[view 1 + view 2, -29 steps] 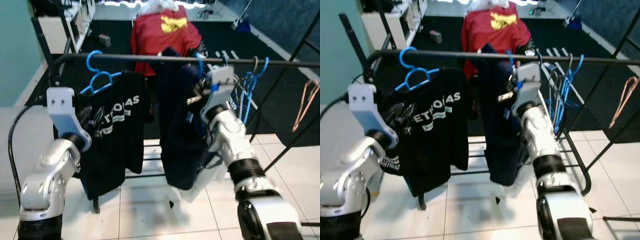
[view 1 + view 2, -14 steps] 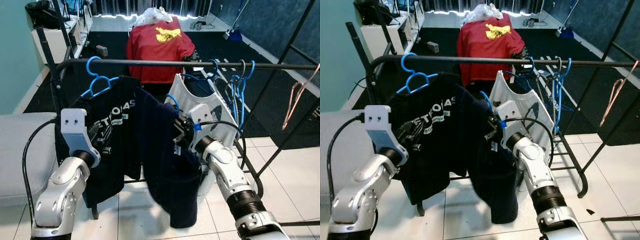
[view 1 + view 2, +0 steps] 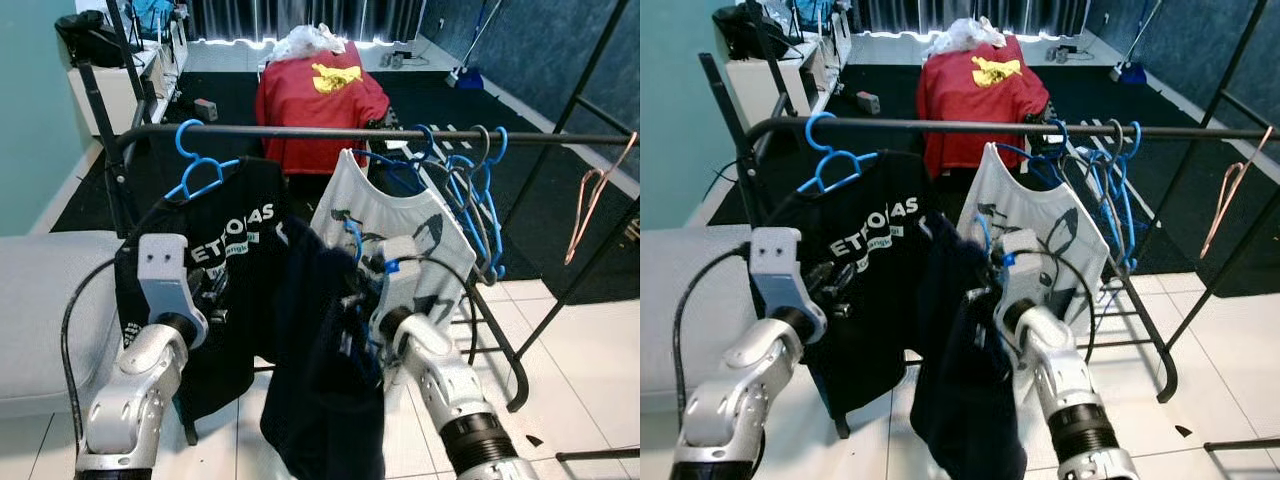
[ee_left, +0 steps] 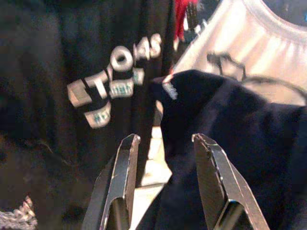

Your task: Hang hanger

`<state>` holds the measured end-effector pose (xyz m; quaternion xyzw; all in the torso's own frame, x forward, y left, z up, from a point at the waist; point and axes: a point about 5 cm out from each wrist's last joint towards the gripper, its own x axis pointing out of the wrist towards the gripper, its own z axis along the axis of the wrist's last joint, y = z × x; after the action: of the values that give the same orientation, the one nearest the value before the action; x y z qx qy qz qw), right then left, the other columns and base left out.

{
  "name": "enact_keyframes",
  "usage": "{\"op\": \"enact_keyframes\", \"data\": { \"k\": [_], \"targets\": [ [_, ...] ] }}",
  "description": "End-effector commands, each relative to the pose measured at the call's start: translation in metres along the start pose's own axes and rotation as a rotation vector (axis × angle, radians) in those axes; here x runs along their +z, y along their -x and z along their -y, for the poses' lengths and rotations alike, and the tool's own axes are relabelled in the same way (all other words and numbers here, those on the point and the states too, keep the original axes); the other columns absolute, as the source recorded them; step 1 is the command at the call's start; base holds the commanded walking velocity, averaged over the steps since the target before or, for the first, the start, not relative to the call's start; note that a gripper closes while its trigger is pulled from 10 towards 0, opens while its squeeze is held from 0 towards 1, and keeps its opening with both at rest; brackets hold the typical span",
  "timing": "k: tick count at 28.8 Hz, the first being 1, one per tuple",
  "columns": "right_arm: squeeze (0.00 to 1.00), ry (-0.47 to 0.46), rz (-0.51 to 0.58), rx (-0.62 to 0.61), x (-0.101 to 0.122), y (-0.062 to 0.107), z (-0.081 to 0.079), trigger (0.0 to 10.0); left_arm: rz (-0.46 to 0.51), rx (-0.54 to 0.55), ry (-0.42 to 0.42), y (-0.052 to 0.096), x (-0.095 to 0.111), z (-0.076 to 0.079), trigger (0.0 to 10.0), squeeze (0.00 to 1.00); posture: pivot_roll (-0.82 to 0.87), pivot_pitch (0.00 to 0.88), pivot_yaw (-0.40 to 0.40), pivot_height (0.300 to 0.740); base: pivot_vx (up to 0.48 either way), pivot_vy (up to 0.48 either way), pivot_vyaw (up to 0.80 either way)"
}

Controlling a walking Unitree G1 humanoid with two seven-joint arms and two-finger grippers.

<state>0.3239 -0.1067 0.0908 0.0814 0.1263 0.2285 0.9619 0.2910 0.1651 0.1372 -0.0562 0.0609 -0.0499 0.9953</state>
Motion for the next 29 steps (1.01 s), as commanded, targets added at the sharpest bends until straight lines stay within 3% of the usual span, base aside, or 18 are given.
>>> {"op": "enact_keyframes", "data": {
  "k": [1, 3, 9, 12, 14, 15, 20, 29],
  "targets": [
    [0.00, -0.057, -0.032, -0.005, -0.006, 0.000, 0.001, 10.0, -0.049, 0.007, -0.009, -0.001, -0.012, 0.002, 10.0, 0.00, 0.01, 0.040, -0.045, 0.740, 0.000, 0.000, 0.00],
    [0.00, -0.120, -0.092, -0.033, -0.017, 0.001, 0.006, 10.0, -0.134, 0.055, 0.006, -0.002, -0.031, -0.004, 10.0, 0.00, 0.01, 0.040, -0.049, 0.740, 0.000, 0.000, 0.00],
    [0.00, -0.084, -0.182, -0.099, -0.033, 0.005, 0.021, 10.0, -0.293, 0.100, -0.053, -0.003, -0.066, -0.011, 10.0, 0.00, 0.01, 0.044, -0.056, 0.740, 0.000, 0.000, 0.00],
    [0.00, -0.036, -0.289, -0.155, -0.054, 0.005, 0.029, 10.0, -0.376, 0.107, -0.061, -0.002, -0.091, -0.013, 10.0, 0.00, 0.00, 0.044, -0.046, 0.740, 0.000, 0.000, 0.00],
    [0.00, -0.050, -0.345, -0.176, -0.066, 0.007, 0.030, 10.0, -0.441, 0.104, -0.057, 0.000, -0.112, -0.015, 10.0, 0.00, 0.00, 0.044, -0.046, 0.740, 0.000, 0.000, 0.00],
    [0.00, -0.035, -0.381, -0.197, -0.079, 0.010, 0.031, 10.0, -0.513, 0.098, -0.106, 0.003, -0.131, -0.014, 10.0, 0.00, 0.00, 0.045, -0.048, 0.740, 0.000, 0.000, 0.00],
    [0.00, 0.021, -0.430, -0.231, -0.091, 0.015, 0.032, 10.0, -0.559, 0.141, -0.092, 0.002, -0.144, -0.014, 10.0, 0.00, 0.01, 0.049, -0.059, 0.740, 0.000, 0.000, 0.00],
    [0.00, -0.025, -0.389, -0.219, -0.093, 0.013, 0.028, 10.0, -0.556, 0.162, -0.040, 0.001, -0.152, -0.010, 10.0, 0.00, 0.01, 0.082, -0.082, 0.740, 0.000, 0.000, 0.00]
  ]
}}
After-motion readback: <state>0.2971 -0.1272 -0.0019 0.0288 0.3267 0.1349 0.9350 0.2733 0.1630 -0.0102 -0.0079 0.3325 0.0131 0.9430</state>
